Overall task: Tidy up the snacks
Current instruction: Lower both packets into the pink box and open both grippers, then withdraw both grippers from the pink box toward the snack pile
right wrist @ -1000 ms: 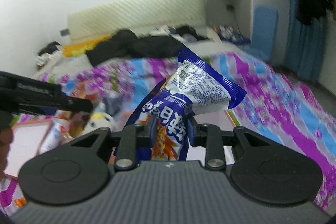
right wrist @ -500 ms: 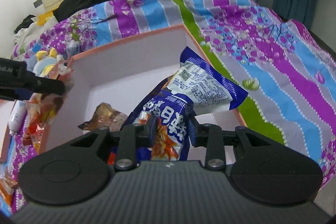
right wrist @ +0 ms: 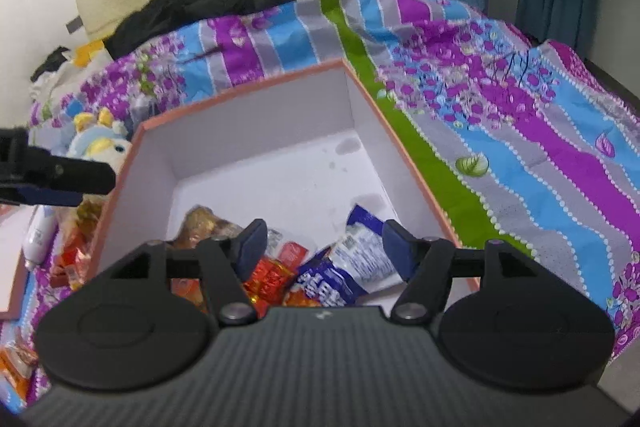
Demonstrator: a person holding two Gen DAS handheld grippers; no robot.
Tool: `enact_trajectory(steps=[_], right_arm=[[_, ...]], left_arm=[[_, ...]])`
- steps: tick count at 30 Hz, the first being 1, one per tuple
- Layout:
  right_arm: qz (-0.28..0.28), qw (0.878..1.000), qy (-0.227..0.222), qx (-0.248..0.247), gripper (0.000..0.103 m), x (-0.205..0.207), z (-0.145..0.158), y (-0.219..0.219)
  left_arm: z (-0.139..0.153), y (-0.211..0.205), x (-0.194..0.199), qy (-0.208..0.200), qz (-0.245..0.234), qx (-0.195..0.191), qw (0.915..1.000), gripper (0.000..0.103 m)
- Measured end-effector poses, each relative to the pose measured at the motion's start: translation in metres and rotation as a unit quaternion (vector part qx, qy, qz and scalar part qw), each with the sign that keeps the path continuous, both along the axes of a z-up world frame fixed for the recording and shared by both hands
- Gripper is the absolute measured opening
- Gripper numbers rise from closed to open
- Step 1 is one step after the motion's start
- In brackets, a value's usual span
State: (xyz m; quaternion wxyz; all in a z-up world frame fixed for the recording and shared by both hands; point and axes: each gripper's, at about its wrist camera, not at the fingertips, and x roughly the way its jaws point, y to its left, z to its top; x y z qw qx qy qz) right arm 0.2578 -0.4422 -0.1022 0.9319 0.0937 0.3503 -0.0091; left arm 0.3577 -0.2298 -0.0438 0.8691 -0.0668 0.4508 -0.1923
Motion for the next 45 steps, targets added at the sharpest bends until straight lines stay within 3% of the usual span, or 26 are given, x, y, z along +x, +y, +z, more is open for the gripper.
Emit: enact_trajectory(steps=[11, 19, 29, 35, 45], right_arm=[[0.022, 0.996, -0.089, 0.009, 0.066, -0.031, 0.063, 0.045], [0.042, 0.990, -0.137, 0.015, 0.066, -0.073, 0.086, 0.088], [0.066, 0.987, -0.145, 0.016, 0.066, -0.120, 0.072, 0.139], [0.063, 0.988, -0.139, 0.025, 0.066, -0.140, 0.052, 0.165], [0.093, 0.990, -0.105, 0.016, 0.066, -0.166, 0.006, 0.211]], left_arm=[[0.067, 0.039, -0.070, -0.116, 0.006, 0.008, 0.9933, 0.084], [0.084, 0.095, -0.129, -0.172, 0.022, 0.020, 0.9846, 0.084], [0.067, 0.159, -0.194, -0.183, 0.063, 0.030, 0.9805, 0.084], [0.039, 0.185, -0.225, -0.188, 0.079, 0.029, 0.9785, 0.084], [-0.012, 0.228, -0.256, -0.151, 0.120, 0.032, 0.9806, 0.084]])
